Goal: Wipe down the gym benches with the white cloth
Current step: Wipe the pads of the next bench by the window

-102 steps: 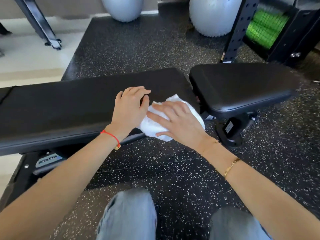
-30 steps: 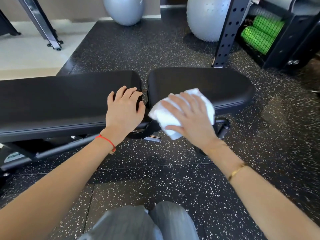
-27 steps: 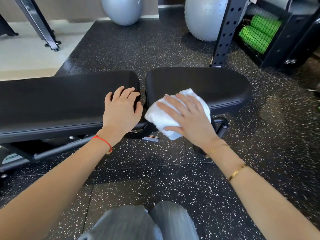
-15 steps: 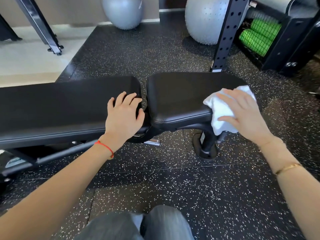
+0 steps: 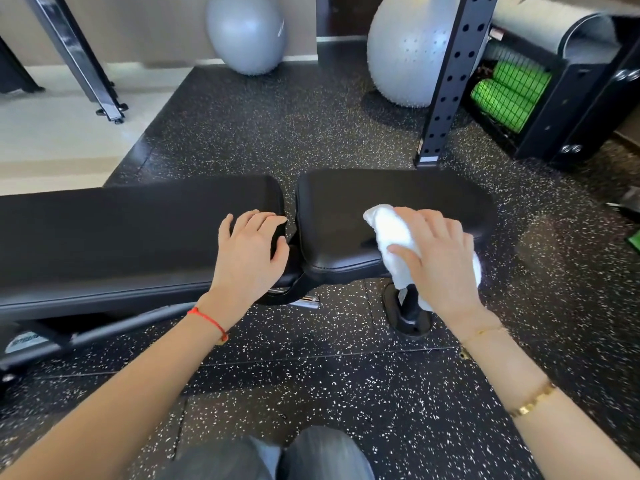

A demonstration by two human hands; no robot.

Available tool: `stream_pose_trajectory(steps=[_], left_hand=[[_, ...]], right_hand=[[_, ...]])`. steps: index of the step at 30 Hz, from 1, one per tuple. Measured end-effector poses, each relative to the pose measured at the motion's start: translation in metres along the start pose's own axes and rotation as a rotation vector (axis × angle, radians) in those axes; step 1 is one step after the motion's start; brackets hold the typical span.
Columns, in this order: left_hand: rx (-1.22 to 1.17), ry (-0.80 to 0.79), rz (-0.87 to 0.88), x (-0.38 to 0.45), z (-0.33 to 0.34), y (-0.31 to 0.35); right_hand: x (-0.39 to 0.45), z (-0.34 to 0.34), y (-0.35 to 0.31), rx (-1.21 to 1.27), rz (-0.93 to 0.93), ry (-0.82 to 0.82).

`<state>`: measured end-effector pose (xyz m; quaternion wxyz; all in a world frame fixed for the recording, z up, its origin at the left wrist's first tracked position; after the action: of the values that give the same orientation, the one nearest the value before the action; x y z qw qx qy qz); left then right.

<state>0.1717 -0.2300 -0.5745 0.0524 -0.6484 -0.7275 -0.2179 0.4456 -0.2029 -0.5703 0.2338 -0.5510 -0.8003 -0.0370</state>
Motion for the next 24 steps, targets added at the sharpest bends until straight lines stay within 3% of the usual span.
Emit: stream_pose_trajectory(steps=[6,11,24], left_hand=[[-0.102,-0.002,0.082,0.027,-0.031,0.004],[-0.109,-0.085,0.149,0.057,-0.093,0.023],[-0.122,-0.255,0.302,0.095,-0.378,0.137]], right_hand=[[0.026,-0.015,-0.021,0.031,0.078,-0.075],[0.055,-0.076,-0.043,0.117,0.184,-0.175],[0.075,-0.404,-0.092,0.195,0.403,-0.160]])
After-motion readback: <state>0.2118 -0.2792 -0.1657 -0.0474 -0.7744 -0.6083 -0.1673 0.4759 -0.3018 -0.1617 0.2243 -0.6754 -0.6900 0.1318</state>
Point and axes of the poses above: each hand's wrist, its own x-axis towards the middle knuckle, its own z-axis out of the palm, y = z × x, the point moved 2 cm from there along x, towards the middle knuckle, and after that the axes turned 5 degrees about -z, right-handed, at the moved point
